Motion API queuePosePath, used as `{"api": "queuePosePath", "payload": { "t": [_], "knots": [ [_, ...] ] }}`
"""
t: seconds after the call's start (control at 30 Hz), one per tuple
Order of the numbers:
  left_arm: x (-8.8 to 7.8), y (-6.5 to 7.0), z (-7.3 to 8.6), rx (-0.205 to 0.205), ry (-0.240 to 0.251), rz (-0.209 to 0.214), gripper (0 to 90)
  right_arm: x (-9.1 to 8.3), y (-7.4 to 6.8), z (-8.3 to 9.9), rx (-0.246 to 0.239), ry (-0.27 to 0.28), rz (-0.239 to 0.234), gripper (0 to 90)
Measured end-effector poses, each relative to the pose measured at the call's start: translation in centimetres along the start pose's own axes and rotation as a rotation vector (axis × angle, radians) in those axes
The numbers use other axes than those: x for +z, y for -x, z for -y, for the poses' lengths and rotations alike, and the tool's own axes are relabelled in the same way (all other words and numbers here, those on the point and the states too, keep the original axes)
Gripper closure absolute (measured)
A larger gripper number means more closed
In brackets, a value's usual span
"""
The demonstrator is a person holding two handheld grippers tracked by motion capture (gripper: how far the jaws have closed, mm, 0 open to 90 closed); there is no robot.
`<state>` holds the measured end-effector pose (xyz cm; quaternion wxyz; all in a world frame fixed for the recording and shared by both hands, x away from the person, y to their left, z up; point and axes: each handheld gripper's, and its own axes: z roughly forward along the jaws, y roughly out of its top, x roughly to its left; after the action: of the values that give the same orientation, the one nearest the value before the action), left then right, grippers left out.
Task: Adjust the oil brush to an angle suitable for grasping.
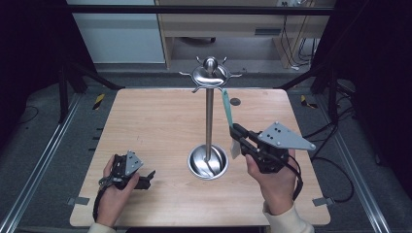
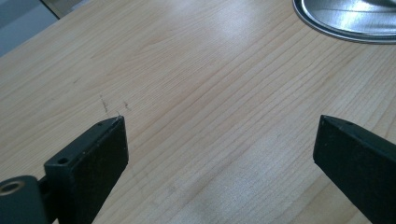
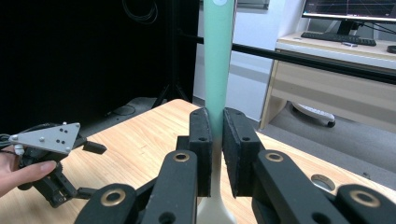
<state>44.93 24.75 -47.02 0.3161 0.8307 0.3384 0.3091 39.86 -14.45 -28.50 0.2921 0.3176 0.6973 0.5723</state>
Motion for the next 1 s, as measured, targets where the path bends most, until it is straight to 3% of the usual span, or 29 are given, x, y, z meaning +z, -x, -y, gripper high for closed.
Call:
{"api": "queuePosePath", "payload": {
  "t": [0.67, 0.9, 1.0],
  "knots": [
    [0.0, -0.1, 0.0, 0.005, -0.005, -0.002, 2.8, 0.8, 0.0, -0.1, -0.011, -0.011, 0.007, 82.2],
    [0.0, 0.0, 0.0, 0.001, -0.001, -0.001, 2.8, 1.1, 0.0, -0.2, -0.018, -0.010, -0.003, 73.2],
    [0.0, 0.0, 0.0, 0.000, 0.000, -0.001, 2.8, 1.0, 0.3, -0.3, -0.028, -0.012, 0.019, 64.0]
  ]
}}
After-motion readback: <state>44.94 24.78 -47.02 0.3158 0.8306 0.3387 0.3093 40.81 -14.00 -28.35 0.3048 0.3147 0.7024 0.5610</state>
